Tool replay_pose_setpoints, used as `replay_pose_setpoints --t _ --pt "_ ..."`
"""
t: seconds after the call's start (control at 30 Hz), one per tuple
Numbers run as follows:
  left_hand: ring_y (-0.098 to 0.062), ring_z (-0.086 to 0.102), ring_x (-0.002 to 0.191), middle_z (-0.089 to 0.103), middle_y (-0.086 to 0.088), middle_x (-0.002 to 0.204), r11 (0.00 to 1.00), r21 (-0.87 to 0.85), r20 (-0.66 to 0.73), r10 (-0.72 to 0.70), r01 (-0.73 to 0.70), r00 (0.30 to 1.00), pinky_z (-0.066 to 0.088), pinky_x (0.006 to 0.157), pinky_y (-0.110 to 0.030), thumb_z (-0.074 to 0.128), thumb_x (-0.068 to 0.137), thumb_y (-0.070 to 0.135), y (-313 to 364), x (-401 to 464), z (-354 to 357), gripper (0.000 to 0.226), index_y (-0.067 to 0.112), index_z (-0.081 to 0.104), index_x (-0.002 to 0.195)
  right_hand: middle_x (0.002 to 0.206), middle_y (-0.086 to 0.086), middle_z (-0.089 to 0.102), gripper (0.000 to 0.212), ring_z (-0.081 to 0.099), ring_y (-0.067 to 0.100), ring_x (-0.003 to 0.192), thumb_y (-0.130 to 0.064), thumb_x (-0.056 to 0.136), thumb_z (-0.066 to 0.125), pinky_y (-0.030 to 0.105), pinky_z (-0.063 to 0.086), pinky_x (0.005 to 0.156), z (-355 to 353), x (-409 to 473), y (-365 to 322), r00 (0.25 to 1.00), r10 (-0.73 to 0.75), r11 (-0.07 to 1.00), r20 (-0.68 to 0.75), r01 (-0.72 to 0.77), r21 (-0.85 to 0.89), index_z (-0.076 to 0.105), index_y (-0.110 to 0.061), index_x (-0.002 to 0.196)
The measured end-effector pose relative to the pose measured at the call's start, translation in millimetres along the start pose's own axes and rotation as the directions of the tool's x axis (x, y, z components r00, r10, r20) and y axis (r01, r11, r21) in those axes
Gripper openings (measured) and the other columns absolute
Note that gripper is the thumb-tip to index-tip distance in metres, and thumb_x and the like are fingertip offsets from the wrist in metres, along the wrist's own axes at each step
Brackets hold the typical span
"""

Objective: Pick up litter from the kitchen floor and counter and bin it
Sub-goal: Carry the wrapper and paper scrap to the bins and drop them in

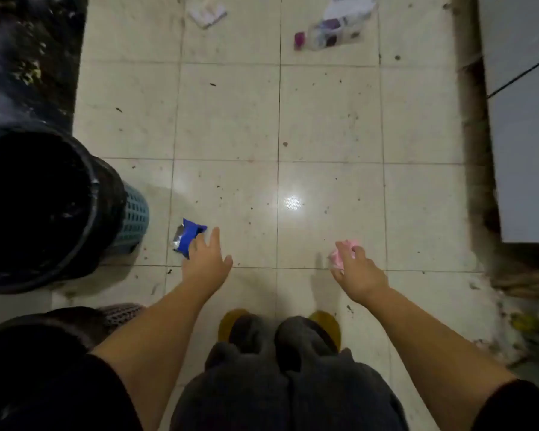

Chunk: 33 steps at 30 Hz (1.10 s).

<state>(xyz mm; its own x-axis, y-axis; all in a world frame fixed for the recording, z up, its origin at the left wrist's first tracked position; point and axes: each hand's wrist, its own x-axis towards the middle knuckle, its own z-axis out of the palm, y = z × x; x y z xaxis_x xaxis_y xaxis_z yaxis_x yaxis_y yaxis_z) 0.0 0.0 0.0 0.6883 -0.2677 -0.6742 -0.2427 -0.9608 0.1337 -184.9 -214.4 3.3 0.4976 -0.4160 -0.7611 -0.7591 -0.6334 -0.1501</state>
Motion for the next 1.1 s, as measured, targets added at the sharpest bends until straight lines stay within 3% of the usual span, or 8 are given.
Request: replay_pose_setpoints --t 0.2,0.27,0.37,0.5,0.6,0.67,0.83,1.1 --pt "-0.036 -0.001 0.147 -0.005 -0.013 0.159 0.964 -0.134 -0.129 -0.247 0.230 0.960 0.021 0.114 -0.063 0.061 0.085 0.023 -27 106 62 0.078 0.031 0.014 0.147 0.142 0.021 0.030 0.063 0.056 0.038 0.109 -0.024 0.096 0.046 0.041 0.050 0.084 59 97 23 0.982 0.184 0.976 -0.041 -0.177 0.129 0.013 -0.020 0.150" --pt "-0.041 0.012 0.143 0.003 -0.017 0.156 0.932 -0.219 -0.083 -0.312 0.288 0.946 0.026 0.111 -0.059 0.063 0.083 0.020 -33 124 71 0.073 0.026 0.023 0.144 0.134 0.020 0.037 0.052 0.056 0.038 0.104 -0.022 0.093 0.051 0.038 0.047 0.079 70 114 28 0.972 0.225 0.967 -0.063 -0.215 0.138 0.032 -0.015 0.141" --pt "-0.044 0.038 0.122 0.024 -0.024 0.144 0.893 -0.293 0.023 -0.351 0.342 0.936 0.040 0.100 -0.050 0.052 0.088 0.006 -38 129 83 0.049 0.014 0.037 0.135 0.129 0.020 0.033 0.037 0.053 0.033 0.084 -0.008 0.095 0.042 0.036 0.048 0.077 80 126 30 0.968 0.251 0.965 0.008 -0.251 0.078 0.038 -0.008 0.131" --pt "-0.030 0.049 0.089 0.044 -0.024 0.129 0.885 -0.385 0.124 -0.233 0.263 0.965 0.049 0.060 -0.030 0.050 0.088 -0.005 -33 100 77 0.032 0.005 0.048 0.119 0.130 0.024 0.040 0.034 0.056 0.037 0.101 0.003 0.094 0.037 0.037 0.047 0.091 62 115 13 0.980 0.188 0.982 0.065 -0.187 -0.011 0.046 0.002 0.127" --pt "-0.027 0.050 0.087 0.047 -0.022 0.125 0.842 -0.483 0.113 -0.211 0.239 0.971 0.050 0.061 -0.031 0.047 0.089 -0.007 -21 57 43 0.028 0.005 0.050 0.114 0.124 0.022 0.042 0.024 0.051 0.029 0.080 0.006 0.092 0.040 0.031 0.044 0.076 26 75 -23 0.996 0.079 0.995 0.031 -0.080 0.055 0.051 0.002 0.114" --pt "-0.027 0.051 0.087 0.049 -0.022 0.124 0.818 -0.530 0.089 -0.209 0.224 0.974 0.052 0.072 -0.035 0.046 0.089 -0.007 -9 19 9 0.028 0.005 0.051 0.113 0.121 0.020 0.044 0.022 0.058 0.032 0.084 0.007 0.092 0.041 0.034 0.048 0.074 -7 40 -50 1.000 0.007 0.994 0.015 -0.009 0.113 0.052 0.000 0.110" --pt "-0.021 0.046 0.085 0.047 -0.016 0.114 0.759 -0.627 0.032 -0.201 0.177 0.979 0.040 0.073 -0.025 0.047 0.087 -0.010 13 -89 -115 0.030 0.002 0.052 0.114 0.113 0.016 0.045 0.019 0.064 0.037 0.088 0.005 0.092 0.040 0.032 0.045 0.067 -106 -67 -123 0.993 -0.119 0.980 -0.002 0.118 0.161 0.053 -0.002 0.104" --pt "-0.028 0.046 0.076 0.045 -0.021 0.117 0.613 -0.771 -0.093 -0.374 0.171 0.923 0.045 0.070 -0.036 0.045 0.087 -0.008 -38 -196 -294 0.028 0.004 0.051 0.111 0.116 0.012 0.044 0.020 0.066 0.036 0.085 0.003 0.091 0.040 0.044 0.056 0.075 -252 -172 -260 0.938 -0.347 0.937 0.001 0.347 -0.047 0.052 -0.006 0.104"
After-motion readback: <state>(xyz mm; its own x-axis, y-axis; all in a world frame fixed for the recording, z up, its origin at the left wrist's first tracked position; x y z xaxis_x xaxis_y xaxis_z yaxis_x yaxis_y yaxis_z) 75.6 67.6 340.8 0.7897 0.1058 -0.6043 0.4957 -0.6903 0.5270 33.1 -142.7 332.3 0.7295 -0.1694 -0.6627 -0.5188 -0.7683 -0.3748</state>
